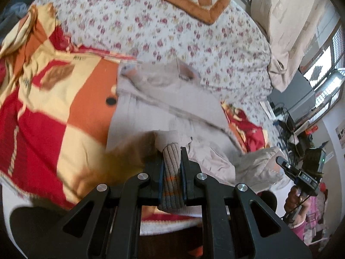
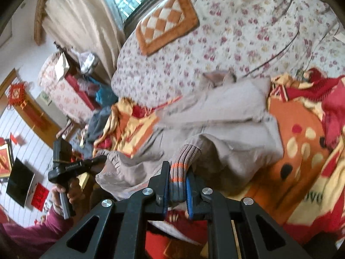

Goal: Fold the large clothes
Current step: 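Fold the hem over the jacket toward the collar and open both grippers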

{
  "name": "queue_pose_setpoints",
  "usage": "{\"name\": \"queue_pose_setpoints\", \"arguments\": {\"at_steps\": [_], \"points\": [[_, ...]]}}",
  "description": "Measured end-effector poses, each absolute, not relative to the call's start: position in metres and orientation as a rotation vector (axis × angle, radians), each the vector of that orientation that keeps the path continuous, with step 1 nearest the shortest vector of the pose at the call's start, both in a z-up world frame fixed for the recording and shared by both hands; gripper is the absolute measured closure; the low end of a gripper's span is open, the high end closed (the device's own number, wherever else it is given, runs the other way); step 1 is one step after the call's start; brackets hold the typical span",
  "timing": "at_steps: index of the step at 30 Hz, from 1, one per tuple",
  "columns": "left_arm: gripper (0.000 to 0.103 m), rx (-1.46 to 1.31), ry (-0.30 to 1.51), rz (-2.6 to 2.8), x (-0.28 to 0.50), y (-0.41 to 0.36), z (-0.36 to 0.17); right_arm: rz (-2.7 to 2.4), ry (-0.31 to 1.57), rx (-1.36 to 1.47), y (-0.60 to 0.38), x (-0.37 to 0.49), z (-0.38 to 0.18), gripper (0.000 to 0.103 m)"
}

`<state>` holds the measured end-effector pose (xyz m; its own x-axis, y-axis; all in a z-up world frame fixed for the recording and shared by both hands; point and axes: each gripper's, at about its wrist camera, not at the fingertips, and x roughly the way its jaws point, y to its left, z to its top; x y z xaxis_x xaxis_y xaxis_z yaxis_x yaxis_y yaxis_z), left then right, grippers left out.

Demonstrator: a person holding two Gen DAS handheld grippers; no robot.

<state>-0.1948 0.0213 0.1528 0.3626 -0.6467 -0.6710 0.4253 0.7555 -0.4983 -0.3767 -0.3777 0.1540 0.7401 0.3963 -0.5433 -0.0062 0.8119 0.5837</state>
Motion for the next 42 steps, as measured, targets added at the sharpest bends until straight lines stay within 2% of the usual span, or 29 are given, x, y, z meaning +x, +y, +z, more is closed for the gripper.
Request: {"name": "queue_pose_setpoints", "arguments": {"at_steps": [8,13,22,32,37,41,42], "points": [[0.092,-0.244,0.890,-0.680,-0.127,-0.021,0.184,0.137,0.614,0.577,-0.410,-0.316,0.176,0.092],[0.092,-0.197,0.889,-0.625,-0.076,-0.057,0.182,0.050,0.625,0.566,-0.434,-0.260,0.173,0.092],[0.092,-0.180,0.988,-0.529,0.025,-0.112,0.127,-0.110,0.699,0.618,-0.490,-0.165,0.129,0.093],[0.091,-0.181,1.067,-0.468,0.100,-0.153,0.066,-0.189,0.785,0.600,-0.524,-0.096,0.079,0.093],[0.085,-0.156,1.107,-0.465,0.123,-0.167,0.043,-0.237,0.796,0.618,-0.535,-0.073,0.051,0.093],[0.077,-0.186,1.139,-0.479,0.130,-0.164,0.038,-0.269,0.841,0.632,-0.539,-0.055,0.023,0.093],[0.074,-0.187,1.141,-0.490,0.130,-0.163,0.040,-0.273,0.858,0.635,-0.540,-0.052,0.019,0.089]]}}
